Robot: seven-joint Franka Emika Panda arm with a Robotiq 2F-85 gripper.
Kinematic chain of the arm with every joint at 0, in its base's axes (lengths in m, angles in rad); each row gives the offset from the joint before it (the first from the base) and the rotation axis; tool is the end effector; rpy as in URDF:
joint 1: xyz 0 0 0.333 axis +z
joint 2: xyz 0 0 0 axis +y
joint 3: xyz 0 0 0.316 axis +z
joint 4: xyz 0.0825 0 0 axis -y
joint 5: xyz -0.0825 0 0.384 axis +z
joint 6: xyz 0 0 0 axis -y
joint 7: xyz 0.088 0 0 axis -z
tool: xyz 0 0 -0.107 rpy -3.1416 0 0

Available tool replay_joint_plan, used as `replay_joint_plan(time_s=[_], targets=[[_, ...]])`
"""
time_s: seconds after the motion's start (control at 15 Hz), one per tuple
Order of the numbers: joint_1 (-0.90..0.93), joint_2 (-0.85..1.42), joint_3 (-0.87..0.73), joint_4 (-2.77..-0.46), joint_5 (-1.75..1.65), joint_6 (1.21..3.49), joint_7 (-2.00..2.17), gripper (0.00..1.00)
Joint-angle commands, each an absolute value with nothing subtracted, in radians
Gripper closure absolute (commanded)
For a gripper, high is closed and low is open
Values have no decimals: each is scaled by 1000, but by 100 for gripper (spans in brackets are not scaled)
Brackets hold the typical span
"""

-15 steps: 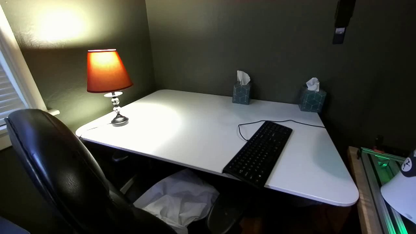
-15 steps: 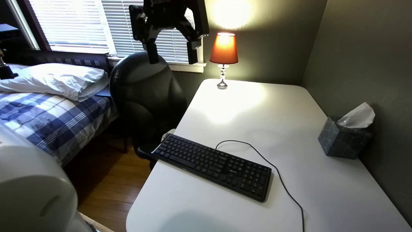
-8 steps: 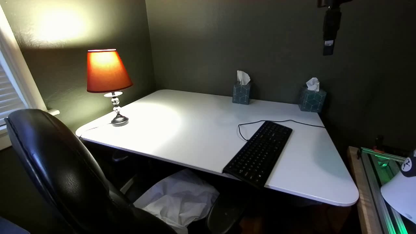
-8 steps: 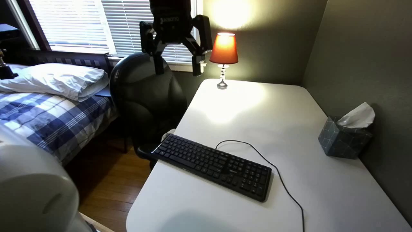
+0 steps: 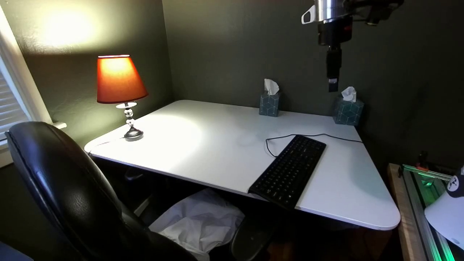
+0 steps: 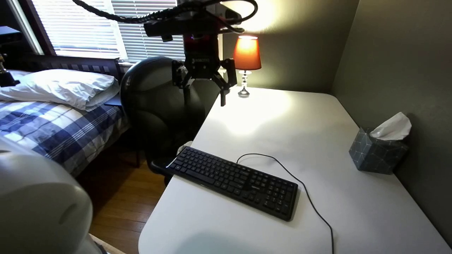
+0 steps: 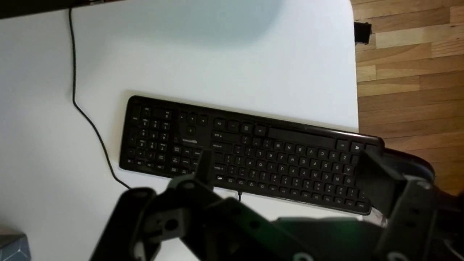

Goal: Press the key directly above the number six key on the keyboard

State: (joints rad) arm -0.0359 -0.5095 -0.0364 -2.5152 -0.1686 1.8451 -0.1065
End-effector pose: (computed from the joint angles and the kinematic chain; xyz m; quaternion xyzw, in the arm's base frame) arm 0.3693 -0.0403 0.4431 0.9931 0.0492 -0.0856 0.0629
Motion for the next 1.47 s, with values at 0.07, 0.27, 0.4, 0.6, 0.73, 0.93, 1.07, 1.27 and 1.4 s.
replay_joint_plan(time_s=[0.07,0.27,0.4,0.6,0.73,0.93,1.07,1.27,1.4], targets=[[-5,-403,-36,-2543,-161,1935,-143,0],[1,-340,-38,-2555,-148,1988,-147,0],[0,-298,-43,-2557,-124,2018,-146,0],[-2,-232,-55,-2557,-54,2096,-148,0],[-1,-196,-58,-2557,-6,2149,-159,0],[-10,-198,-43,-2550,-28,2140,-140,0],[-10,-186,-43,-2550,-24,2146,-140,0],[-7,-168,-44,-2541,-13,2143,-150,0],[-7,-143,-40,-2536,-2,2176,-122,0]])
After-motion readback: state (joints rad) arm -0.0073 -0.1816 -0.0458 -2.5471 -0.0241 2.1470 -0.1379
